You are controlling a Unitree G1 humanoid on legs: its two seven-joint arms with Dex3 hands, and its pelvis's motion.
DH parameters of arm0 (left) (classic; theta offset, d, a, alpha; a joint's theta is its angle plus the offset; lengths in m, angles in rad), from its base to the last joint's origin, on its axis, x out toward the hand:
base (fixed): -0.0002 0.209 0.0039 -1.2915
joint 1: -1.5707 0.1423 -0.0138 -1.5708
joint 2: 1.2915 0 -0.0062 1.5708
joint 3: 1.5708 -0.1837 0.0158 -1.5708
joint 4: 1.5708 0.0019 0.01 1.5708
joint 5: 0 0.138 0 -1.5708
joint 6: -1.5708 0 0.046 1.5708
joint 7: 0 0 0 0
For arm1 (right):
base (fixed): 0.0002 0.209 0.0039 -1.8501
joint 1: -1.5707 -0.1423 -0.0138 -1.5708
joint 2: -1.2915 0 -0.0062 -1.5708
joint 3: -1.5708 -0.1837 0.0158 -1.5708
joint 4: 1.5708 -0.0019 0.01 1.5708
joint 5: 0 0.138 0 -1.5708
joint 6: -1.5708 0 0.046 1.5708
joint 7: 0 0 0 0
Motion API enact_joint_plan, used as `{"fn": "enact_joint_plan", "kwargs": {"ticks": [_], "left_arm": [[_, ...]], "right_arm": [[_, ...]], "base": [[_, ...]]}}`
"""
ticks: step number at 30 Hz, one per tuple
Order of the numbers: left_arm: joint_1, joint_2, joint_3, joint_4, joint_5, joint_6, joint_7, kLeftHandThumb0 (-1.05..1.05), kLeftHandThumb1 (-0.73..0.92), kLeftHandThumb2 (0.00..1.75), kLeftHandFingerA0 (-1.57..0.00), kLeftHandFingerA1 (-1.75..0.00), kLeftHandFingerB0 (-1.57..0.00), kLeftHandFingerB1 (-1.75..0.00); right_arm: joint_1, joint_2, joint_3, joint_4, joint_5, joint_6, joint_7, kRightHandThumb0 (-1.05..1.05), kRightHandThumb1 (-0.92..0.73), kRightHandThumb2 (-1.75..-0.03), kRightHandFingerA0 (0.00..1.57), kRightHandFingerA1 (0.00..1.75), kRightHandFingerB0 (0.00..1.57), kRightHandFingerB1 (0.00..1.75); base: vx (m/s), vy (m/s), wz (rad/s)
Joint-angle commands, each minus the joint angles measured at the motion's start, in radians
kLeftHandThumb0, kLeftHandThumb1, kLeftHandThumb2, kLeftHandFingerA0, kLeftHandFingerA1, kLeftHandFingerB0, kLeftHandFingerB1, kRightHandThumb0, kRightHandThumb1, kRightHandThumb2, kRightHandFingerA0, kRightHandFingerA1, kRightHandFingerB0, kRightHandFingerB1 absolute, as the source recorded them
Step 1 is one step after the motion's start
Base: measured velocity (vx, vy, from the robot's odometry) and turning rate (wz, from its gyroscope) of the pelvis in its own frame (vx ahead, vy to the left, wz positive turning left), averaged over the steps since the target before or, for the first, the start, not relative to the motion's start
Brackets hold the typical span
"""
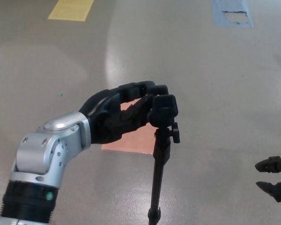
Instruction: The robot uses its left hand to grab the top of a phone stand kept on the floor and rotates it anti-clockwise
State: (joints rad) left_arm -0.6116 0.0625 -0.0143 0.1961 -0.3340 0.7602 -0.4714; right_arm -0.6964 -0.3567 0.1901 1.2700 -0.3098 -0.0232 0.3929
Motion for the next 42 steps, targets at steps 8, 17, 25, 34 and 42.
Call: {"fn": "enact_joint_plan", "kwargs": {"ticks": [8,17,25,34,42], "left_arm": [[0.014,0.069,-0.004,0.026,-0.044,-0.038,-0.147,-0.89,0.53,0.88,0.0,-0.05,0.0,-0.02],[-0.013,0.122,0.118,0.101,-0.099,-0.039,-0.196,-0.84,0.5,0.82,0.0,0.0,0.0,-0.02],[-0.019,0.192,0.195,0.135,-0.118,-0.051,-0.22,-0.95,0.59,0.91,0.0,0.0,0.0,-0.01],[0.11,0.259,0.126,0.181,0.022,-0.257,-0.214,-0.71,0.44,0.74,0.0,-0.05,0.0,-0.05],[0.271,0.294,-0.016,0.227,0.255,-0.557,-0.051,-0.13,0.4,0.66,-0.01,-0.34,0.0,-0.13]], "right_arm": [[-0.012,-0.012,0.007,0.012,-0.007,0.021,0.008,-0.45,-0.7,-0.78,0.27,0.43,0.08,0.31],[-0.007,-0.013,0.004,0.014,-0.003,0.017,0.01,-0.45,-0.7,-0.78,0.28,0.45,0.08,0.31],[0.0,-0.009,0.01,0.017,-0.01,0.018,0.001,-0.45,-0.69,-0.8,0.28,0.45,0.07,0.32],[0.004,-0.015,0.011,0.017,-0.008,0.011,0.006,-0.45,-0.7,-0.78,0.28,0.45,0.08,0.32],[0.014,-0.015,0.009,0.015,-0.005,0.013,0.007,-0.46,-0.69,-0.8,0.26,0.44,0.07,0.31]], "base": [[0.0,0.0,0.0],[0.0,0.0,0.0],[0.0,0.0,0.0],[0.0,0.0,0.0],[0.0,0.0,0.0]]}}
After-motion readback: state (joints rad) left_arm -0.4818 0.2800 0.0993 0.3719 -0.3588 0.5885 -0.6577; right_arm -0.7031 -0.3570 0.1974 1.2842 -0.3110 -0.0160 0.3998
